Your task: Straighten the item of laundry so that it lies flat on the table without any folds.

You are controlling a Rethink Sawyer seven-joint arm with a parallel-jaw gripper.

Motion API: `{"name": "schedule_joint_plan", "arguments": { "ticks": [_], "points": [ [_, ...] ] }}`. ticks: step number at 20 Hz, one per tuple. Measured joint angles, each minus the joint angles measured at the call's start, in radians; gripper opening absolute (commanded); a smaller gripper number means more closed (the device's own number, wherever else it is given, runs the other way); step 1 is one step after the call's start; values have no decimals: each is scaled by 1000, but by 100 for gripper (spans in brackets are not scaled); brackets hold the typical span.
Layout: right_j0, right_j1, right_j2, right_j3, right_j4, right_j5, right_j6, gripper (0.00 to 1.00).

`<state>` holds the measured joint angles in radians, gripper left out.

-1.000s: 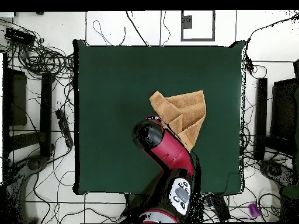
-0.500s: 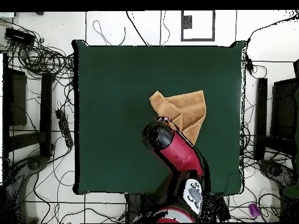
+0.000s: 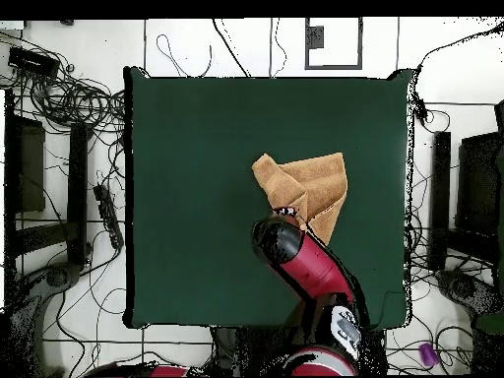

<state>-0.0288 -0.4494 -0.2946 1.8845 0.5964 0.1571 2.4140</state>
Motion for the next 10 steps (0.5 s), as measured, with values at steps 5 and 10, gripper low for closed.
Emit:
{"name": "schedule_joint_plan", "arguments": {
  "ticks": [5,10],
  "points": [
    [-15,2,25,11,-19,-33,0,100],
    [-19,6,56,13,-21,-70,0,100]
  ]
}}
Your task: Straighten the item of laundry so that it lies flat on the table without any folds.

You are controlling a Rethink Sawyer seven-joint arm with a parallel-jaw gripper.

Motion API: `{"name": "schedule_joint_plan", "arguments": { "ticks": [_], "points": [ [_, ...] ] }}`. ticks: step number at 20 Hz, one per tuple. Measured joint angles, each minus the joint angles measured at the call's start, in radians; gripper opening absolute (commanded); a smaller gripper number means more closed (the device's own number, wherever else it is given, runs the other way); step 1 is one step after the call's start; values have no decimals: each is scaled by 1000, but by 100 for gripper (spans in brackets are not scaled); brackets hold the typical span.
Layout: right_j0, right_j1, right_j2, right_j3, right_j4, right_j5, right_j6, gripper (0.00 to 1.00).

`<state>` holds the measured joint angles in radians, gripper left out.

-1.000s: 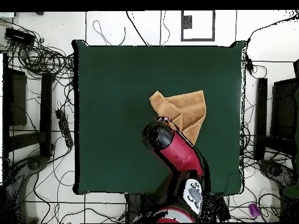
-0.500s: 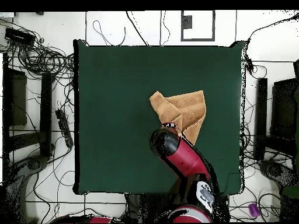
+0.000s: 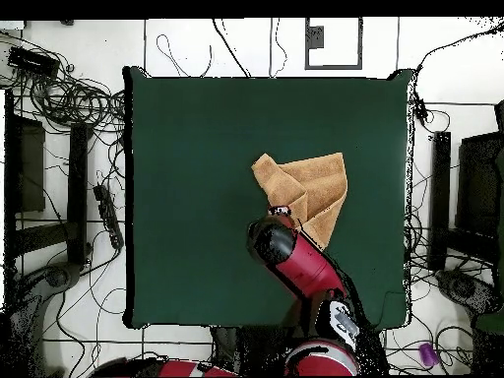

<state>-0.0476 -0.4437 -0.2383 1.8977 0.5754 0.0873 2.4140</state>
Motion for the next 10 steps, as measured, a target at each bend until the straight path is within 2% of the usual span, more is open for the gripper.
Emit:
{"name": "schedule_joint_plan", "arguments": {
  "ticks": [10],
  "points": [
    [1,29,62,0,0,-60,0,100]
  ]
}}
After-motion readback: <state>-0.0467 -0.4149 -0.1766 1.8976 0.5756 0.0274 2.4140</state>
